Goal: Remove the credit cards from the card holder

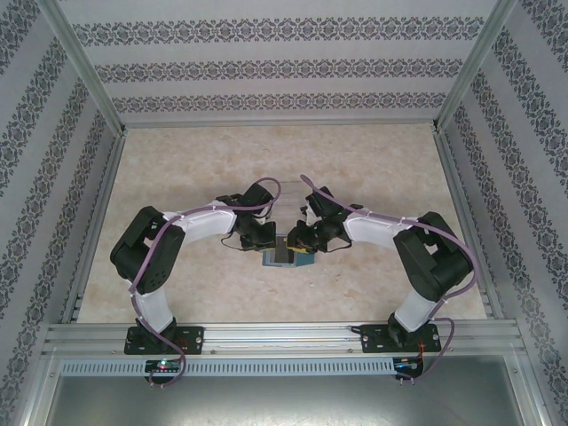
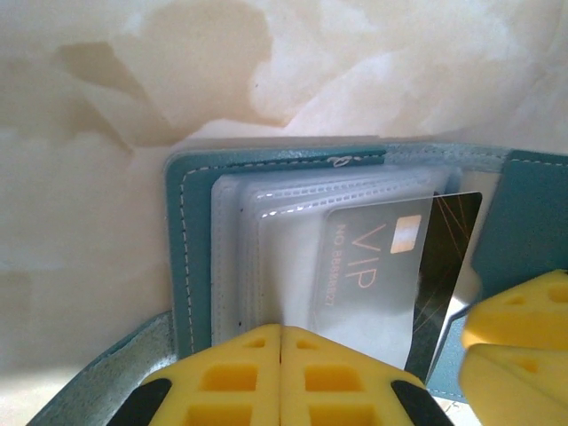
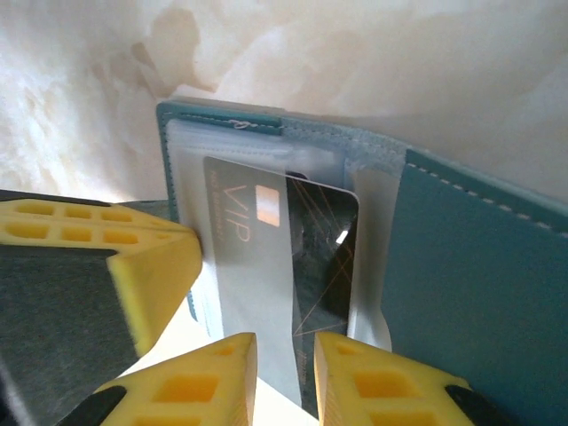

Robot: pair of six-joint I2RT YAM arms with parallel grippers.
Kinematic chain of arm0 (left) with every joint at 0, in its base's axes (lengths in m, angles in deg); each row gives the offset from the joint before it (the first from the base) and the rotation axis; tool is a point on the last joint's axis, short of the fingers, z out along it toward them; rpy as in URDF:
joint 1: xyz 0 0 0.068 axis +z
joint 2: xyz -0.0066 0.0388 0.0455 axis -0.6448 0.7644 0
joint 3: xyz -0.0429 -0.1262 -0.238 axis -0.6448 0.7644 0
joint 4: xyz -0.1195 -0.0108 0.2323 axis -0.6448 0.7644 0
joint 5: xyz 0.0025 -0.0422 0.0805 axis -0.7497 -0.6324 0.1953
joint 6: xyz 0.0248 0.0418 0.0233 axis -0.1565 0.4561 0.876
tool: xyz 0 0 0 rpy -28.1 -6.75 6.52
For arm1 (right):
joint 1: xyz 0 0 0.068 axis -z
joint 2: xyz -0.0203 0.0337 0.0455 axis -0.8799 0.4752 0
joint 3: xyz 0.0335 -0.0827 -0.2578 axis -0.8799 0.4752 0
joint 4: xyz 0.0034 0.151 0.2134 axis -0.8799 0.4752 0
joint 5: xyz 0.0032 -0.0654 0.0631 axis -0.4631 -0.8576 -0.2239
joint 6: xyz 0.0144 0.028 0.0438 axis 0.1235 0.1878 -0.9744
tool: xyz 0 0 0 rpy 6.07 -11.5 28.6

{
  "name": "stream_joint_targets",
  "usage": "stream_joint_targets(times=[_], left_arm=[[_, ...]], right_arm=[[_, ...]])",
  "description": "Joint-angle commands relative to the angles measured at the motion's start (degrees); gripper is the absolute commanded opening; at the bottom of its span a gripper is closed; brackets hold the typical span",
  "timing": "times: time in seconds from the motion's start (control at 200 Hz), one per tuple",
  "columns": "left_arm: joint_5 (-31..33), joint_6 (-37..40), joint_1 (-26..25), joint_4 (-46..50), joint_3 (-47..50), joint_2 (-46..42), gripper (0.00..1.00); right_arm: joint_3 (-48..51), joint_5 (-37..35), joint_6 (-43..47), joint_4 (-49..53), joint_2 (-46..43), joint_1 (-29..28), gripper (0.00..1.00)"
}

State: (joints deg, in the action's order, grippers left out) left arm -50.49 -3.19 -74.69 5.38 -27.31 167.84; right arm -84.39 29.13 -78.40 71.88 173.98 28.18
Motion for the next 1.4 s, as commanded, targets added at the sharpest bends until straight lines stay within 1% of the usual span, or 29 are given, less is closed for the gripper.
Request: stream_joint_targets(times=[0.0, 0.1, 0.315, 0.934, 1.394], left_arm=[[0.95, -1.27, -0.57, 1.96, 2.76, -0.86, 0.06], [0.98, -1.59, -0.56, 1.83, 3.58, -1.37, 0.06], [0.78, -1.82, -0.52, 1.52, 3.72, -0.81, 0.06], [0.70, -1.85, -0.52, 1.69, 3.48, -0.63, 0.06], [0.91, -2.51, -0.53, 1.18, 5.71, -2.26, 0.06]], right_arm=[[1.10, -0.75, 0.52, -0.33, -2.12, 0.88, 0.26], [1.90, -0.89, 1.02, -0.25, -2.06, 1.70, 0.26], [2.36, 1.36, 2.25, -1.73, 0.71, 2.16, 0.25], [2.66, 4.85, 0.87, -7.35, 4.93, 2.16, 0.23], [1.97, 4.15, 1.39, -7.37, 5.64, 2.12, 0.17]])
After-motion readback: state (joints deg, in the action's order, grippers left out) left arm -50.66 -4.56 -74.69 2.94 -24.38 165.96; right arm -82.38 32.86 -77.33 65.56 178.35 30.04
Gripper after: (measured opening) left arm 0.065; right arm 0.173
